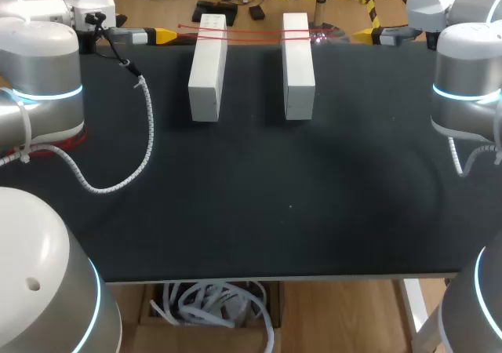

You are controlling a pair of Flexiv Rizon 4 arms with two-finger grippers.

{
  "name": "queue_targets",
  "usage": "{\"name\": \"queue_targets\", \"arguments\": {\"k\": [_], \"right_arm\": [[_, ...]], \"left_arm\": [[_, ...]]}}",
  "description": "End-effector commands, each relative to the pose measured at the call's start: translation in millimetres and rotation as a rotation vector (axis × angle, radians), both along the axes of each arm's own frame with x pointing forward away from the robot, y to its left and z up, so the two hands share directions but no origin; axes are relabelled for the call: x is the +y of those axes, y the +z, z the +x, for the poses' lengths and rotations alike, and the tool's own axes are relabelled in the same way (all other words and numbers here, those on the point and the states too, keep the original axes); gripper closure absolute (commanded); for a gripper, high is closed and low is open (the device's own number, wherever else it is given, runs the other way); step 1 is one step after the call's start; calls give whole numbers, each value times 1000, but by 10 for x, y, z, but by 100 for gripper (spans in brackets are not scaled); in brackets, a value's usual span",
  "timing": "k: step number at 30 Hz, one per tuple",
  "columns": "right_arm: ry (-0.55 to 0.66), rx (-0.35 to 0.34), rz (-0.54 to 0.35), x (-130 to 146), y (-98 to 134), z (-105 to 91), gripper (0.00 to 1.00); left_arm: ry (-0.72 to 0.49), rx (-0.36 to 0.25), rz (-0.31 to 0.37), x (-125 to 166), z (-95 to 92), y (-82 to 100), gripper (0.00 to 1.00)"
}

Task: Grab the tape and strap the tape.

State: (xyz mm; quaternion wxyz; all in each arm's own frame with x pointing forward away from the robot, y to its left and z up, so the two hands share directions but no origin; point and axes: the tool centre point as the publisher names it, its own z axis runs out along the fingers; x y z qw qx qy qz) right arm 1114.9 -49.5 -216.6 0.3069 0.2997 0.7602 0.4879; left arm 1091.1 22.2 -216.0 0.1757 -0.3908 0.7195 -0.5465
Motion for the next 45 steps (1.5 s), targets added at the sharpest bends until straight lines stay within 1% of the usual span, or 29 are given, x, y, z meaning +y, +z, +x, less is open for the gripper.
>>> {"name": "queue_targets", "arguments": {"k": [1, 17, 18, 20, 22, 23, 25, 26, 28, 29, 44, 45], "right_arm": [[1, 0, 0, -3, -1, -1, 0], [1, 0, 0, -3, -1, -1, 0], [1, 0, 0, -3, -1, -1, 0], [1, 0, 0, -3, -1, -1, 0], [1, 0, 0, -3, -1, -1, 0], [1, 0, 0, -3, -1, -1, 0], [1, 0, 0, -3, -1, -1, 0], [1, 0, 0, -3, -1, -1, 0], [1, 0, 0, -3, -1, -1, 0], [1, 0, 0, -3, -1, -1, 0], [1, 0, 0, -3, -1, -1, 0], [1, 0, 0, -3, -1, -1, 0]], "left_arm": [[2, -4, -2, -4, -2, -12, 0], [2, -4, -2, -4, -2, -12, 0], [-20, -33, -1, 15, -22, -16, 0], [-47, -62, 7, 67, -60, -41, 0], [-116, -135, 19, 109, -101, -35, 0], [-155, -161, 31, 123, -119, -27, 0], [-266, -259, 45, 126, -161, 31, 0], [-316, -274, 58, 118, -173, 59, 0], [-412, -331, 81, 119, -214, 103, 0], [-434, -325, 100, 113, -231, 141, 0], [-434, -325, 100, 113, -231, 141, 0], [-472, -354, 86, 112, -176, 128, 0]]}}
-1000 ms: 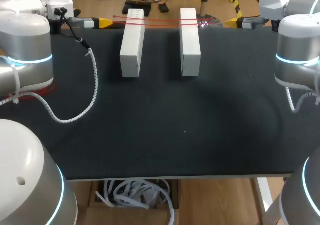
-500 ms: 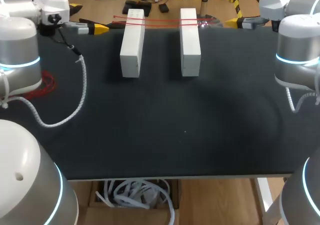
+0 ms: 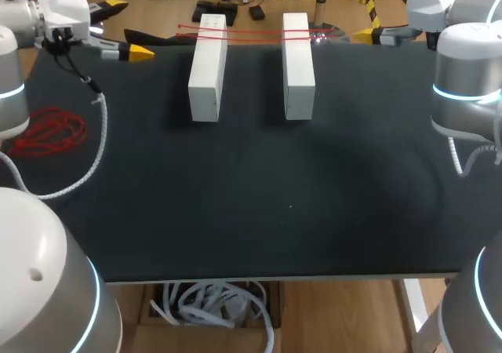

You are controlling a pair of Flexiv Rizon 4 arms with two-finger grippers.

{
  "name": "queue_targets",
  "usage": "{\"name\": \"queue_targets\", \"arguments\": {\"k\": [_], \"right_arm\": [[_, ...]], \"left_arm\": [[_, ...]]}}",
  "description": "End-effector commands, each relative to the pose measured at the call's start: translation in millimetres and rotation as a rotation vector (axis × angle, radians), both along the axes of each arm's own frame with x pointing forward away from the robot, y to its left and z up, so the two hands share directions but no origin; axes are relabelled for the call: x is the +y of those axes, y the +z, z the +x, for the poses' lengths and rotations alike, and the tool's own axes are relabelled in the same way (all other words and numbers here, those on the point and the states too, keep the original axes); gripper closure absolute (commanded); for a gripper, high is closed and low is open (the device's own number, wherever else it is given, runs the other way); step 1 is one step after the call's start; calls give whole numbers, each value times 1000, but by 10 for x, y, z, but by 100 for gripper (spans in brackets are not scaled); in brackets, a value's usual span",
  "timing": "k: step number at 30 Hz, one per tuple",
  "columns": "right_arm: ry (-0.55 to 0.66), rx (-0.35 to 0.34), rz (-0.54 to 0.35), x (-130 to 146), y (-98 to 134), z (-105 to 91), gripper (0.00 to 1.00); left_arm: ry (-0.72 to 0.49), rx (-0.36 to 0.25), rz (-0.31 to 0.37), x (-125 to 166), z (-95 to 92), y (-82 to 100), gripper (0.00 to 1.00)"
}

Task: Grab the tape and strap the tape.

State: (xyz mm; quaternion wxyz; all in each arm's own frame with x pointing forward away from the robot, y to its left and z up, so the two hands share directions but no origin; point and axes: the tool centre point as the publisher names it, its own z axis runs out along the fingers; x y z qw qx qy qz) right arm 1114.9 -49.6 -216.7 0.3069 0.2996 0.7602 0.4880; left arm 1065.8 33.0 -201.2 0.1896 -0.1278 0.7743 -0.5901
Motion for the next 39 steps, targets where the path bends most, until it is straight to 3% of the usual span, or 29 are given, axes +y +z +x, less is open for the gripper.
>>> {"name": "queue_targets", "arguments": {"k": [1, 2, 6, 23, 24, 25, 27, 31, 34, 35, 39], "right_arm": [[0, 0, 0, -2, 0, -1, 0], [0, 0, 0, -2, 0, -1, 0], [0, 0, 0, -2, 0, -1, 0], [0, 0, 0, -2, 0, -1, 0], [0, 0, 0, -2, 0, -1, 0], [0, 0, 0, -2, 0, -1, 0], [0, 0, 0, -2, 0, -1, 0], [0, 0, 0, -2, 0, -1, 0], [0, 0, 0, -2, 0, -1, 0], [0, 0, 0, -2, 0, -1, 0], [0, 0, 0, -2, 0, -1, 0]], "left_arm": [[-72, -50, 8, 25, 131, -29, 0], [-108, -50, 29, 22, 187, -20, 0], [-267, -117, -3, -41, 408, 0, 0], [-569, -53, -53, -282, 865, -192, 0], [-581, -45, -52, -293, 881, -219, 14], [-584, -41, -54, -299, 895, -246, 55], [-595, -37, -64, -310, 917, -290, 71], [-609, -30, -80, -336, 954, -380, 78], [-614, -14, -90, -355, 975, -461, 77], [-615, -8, -94, -357, 983, -492, 83], [-632, 6, -99, -394, 1019, -572, 76]]}}
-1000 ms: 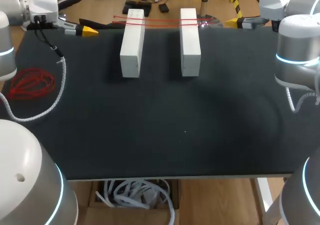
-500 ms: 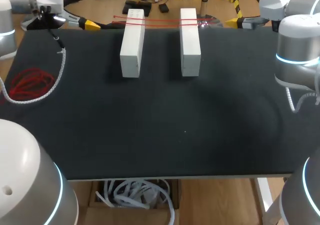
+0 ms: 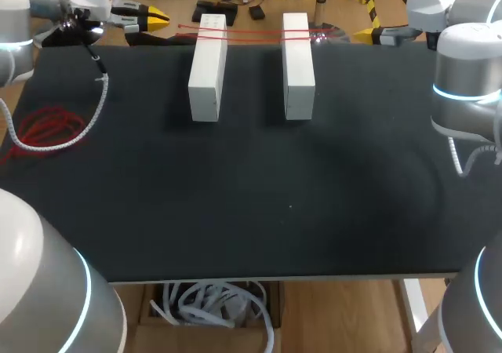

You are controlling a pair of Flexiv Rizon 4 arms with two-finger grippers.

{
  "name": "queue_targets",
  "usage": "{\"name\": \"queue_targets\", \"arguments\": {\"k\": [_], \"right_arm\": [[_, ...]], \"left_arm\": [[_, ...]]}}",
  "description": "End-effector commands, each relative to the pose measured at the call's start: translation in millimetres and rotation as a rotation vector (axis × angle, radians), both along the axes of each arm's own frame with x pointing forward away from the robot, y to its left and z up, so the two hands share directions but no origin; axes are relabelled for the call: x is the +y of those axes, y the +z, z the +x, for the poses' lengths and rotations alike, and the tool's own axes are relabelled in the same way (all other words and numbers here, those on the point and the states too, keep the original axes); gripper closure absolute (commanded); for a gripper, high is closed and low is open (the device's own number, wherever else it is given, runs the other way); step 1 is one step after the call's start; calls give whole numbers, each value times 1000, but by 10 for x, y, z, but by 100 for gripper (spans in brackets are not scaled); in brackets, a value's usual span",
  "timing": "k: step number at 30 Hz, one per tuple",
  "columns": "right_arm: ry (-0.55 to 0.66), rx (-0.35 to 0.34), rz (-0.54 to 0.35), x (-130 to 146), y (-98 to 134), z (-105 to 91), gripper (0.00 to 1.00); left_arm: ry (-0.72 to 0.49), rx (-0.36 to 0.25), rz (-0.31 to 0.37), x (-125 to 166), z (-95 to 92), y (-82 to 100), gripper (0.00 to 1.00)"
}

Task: Grab the tape and strap the tape.

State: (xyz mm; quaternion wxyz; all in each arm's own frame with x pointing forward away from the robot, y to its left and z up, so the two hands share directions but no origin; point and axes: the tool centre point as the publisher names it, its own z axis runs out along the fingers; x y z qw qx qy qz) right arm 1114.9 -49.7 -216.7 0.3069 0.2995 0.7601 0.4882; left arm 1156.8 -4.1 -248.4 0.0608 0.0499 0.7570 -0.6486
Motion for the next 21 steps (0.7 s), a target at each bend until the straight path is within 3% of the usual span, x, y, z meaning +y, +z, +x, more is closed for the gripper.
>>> {"name": "queue_targets", "arguments": {"k": [1, 21], "right_arm": [[0, 1, 0, -1, 1, -2, 0], [0, 1, 0, -1, 1, -2, 0]], "left_arm": [[-186, 35, -12, -30, 120, -118, 76], [-208, 68, -19, -111, 270, -344, 73]]}}
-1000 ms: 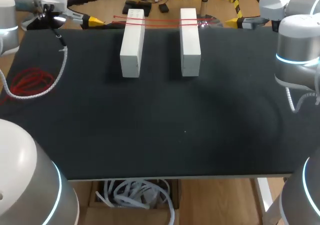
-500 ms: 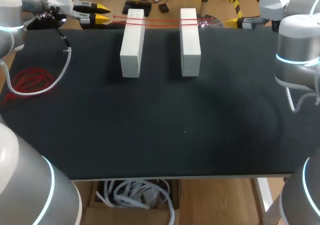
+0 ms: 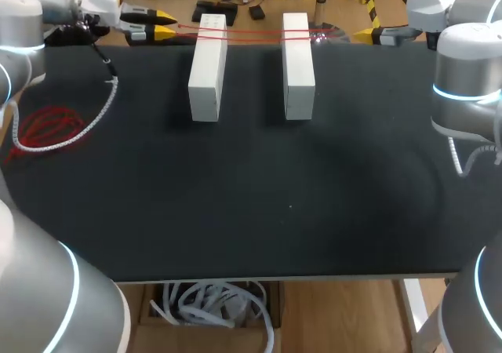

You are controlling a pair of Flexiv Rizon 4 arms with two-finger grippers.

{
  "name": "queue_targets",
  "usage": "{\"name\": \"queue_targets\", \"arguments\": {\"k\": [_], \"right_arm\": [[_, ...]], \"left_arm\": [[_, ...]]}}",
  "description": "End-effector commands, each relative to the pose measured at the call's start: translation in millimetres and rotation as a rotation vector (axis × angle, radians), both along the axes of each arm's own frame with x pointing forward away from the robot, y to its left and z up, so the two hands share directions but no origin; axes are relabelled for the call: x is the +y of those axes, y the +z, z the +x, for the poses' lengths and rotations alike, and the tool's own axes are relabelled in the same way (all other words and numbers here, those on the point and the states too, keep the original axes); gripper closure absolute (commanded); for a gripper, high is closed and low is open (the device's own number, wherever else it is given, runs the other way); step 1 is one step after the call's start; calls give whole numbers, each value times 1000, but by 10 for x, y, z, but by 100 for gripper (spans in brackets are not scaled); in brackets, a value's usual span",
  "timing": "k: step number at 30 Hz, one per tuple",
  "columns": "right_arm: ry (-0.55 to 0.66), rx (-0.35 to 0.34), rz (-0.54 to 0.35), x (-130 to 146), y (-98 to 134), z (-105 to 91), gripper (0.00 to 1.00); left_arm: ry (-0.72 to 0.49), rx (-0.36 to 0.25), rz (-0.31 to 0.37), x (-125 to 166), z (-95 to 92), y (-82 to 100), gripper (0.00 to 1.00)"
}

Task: Grab the tape and strap the tape.

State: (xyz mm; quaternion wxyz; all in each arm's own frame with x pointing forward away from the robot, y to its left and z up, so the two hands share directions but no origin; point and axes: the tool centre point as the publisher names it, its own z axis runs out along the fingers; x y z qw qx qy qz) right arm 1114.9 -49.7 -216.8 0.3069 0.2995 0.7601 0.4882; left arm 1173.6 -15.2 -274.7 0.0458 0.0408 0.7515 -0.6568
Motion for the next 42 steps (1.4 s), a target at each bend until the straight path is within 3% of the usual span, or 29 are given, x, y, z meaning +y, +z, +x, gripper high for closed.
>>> {"name": "queue_targets", "arguments": {"k": [1, 29, 42], "right_arm": [[0, 1, 0, -1, 1, -2, 0], [0, 1, 0, -1, 1, -2, 0], [0, 1, 0, -1, 1, -2, 0]], "left_arm": [[-202, 33, -5, -6, 111, -102, 73], [-168, 66, 1, 30, 255, -335, 73], [-177, 75, -2, 35, 324, -414, 84]]}}
